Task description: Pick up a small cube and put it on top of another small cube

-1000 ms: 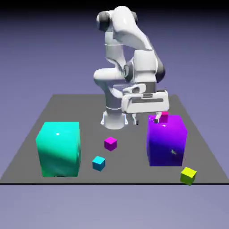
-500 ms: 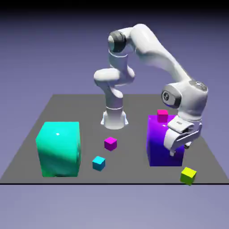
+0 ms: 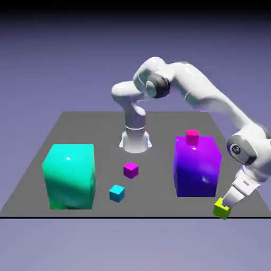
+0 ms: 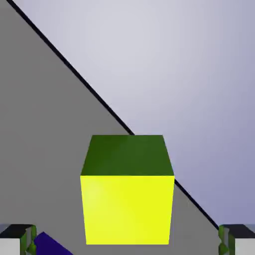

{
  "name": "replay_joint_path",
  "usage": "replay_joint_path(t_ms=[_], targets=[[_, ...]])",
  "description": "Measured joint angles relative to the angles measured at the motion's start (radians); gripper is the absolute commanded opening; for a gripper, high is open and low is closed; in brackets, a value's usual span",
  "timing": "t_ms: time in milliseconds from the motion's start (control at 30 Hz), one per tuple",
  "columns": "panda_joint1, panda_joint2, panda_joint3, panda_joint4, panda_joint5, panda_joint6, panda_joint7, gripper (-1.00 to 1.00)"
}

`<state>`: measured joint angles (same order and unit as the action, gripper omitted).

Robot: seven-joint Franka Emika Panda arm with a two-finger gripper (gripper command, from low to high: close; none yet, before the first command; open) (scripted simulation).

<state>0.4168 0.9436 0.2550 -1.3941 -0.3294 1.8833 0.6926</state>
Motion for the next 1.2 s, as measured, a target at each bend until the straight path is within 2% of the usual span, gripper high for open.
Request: replay_joint_path(t_ms=[33,100,200,267,1000,1200], targets=[[-0.001,0.004,-0.001,-0.007,-0.002,0.011,0.001,-1.00],[-0.001,0.004,-0.001,-0.007,0.000,0.011,0.001,-1.00],[0.011,-0.043,0.013,0.079,0.021,-0.119,-0.016,-1.00],[0.027,-0.057,-0.036,0.072,0.039,-0.109,0.011,-1.00],[-0.108,-0.618,-0.434,-0.725,0.323,0.174,0.200,-1.00],[-0.245,-0.773,-0.327,-0.942,0.337,0.180,0.139,-1.00]])
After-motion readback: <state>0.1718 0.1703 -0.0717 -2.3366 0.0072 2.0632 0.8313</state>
